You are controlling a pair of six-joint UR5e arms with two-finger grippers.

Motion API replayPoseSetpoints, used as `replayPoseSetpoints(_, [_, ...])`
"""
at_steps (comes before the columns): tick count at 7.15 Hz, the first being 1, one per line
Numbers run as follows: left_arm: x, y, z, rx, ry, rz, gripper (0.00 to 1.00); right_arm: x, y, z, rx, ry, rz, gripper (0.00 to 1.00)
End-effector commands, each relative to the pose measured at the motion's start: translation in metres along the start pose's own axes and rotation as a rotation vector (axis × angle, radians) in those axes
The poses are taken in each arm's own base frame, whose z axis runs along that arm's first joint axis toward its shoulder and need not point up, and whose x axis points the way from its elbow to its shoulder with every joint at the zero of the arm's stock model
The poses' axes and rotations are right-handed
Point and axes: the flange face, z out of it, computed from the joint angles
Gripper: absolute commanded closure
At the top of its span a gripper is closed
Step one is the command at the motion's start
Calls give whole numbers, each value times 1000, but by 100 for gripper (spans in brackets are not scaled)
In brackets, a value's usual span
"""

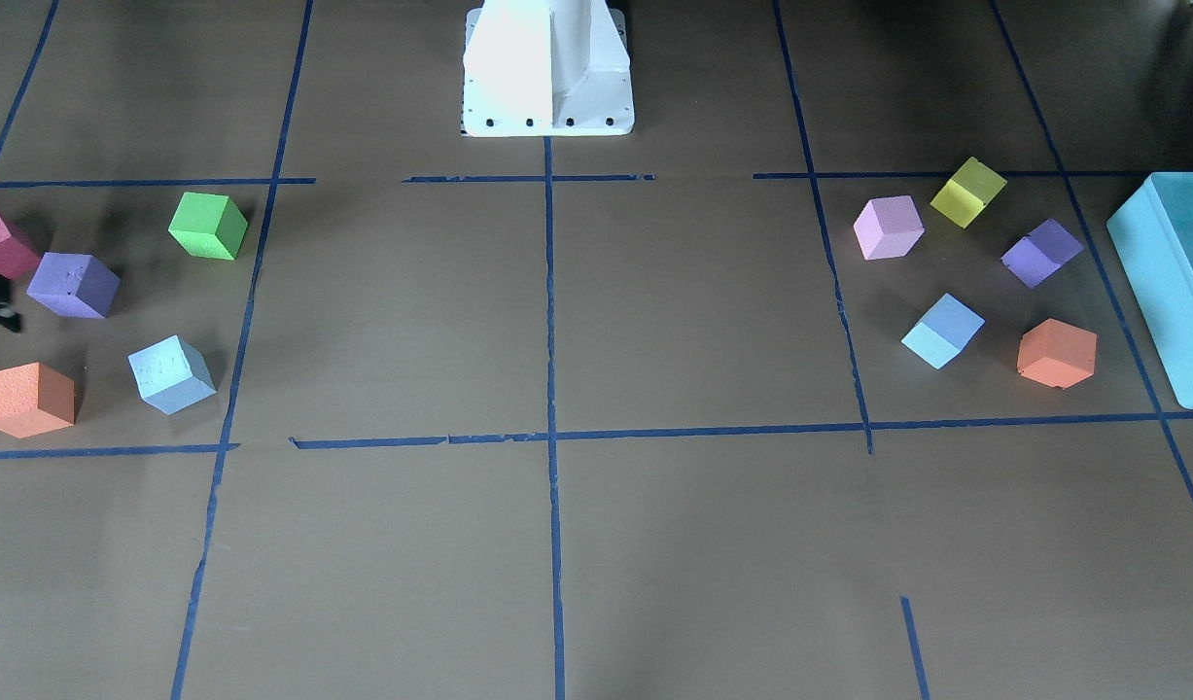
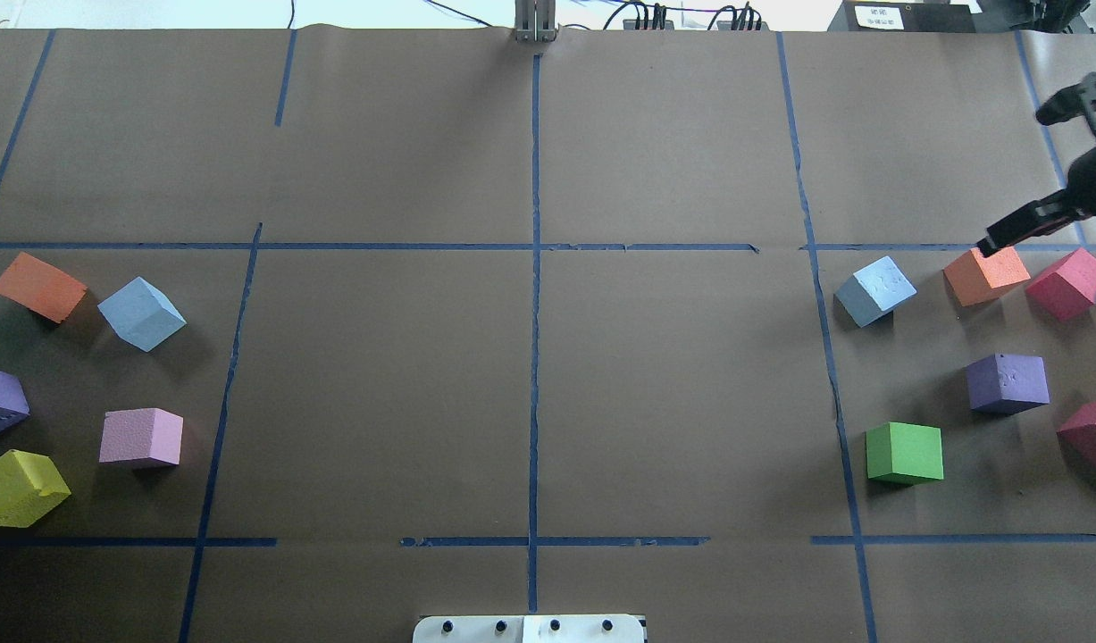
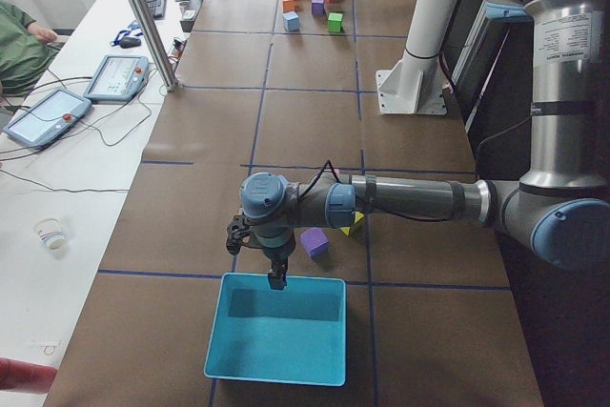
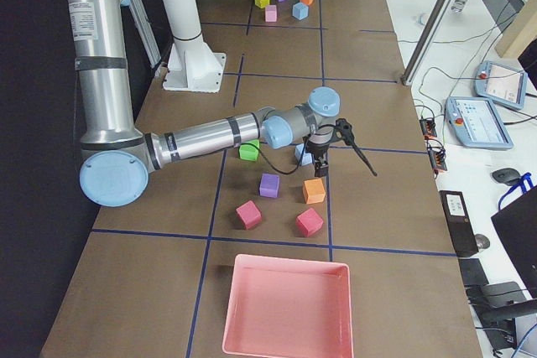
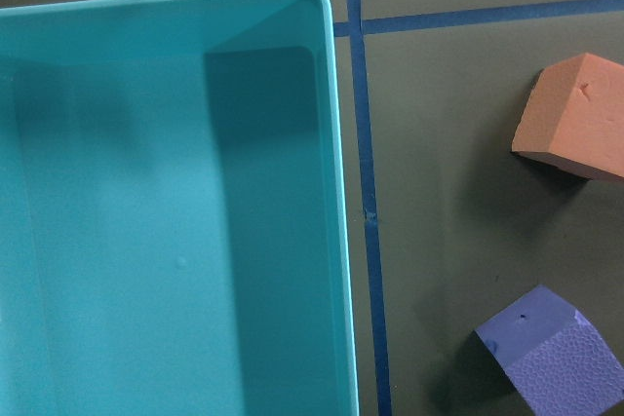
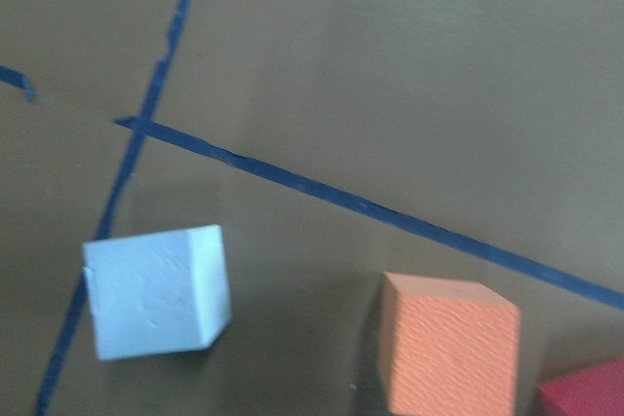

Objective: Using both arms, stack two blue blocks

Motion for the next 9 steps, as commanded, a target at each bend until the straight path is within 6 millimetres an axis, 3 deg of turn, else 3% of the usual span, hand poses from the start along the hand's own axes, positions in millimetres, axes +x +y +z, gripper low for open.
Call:
replayPoseSetpoints(1, [0,3,0,-1,0,-1,0,-76,-38,32,-2,18,-101,0])
replayPoseSetpoints(2, [1,4,-1,1,0,-1,0,-89,-35,51,-24,36,-92,0])
replayPoseSetpoints(6, [0,5,-1,0,0,-2,0,-79,-23,104,-117,66,-75,0])
replayPoseSetpoints(9, [0,5,-1,0,0,-2,0,-84,-15,130,-166,66,-83,0])
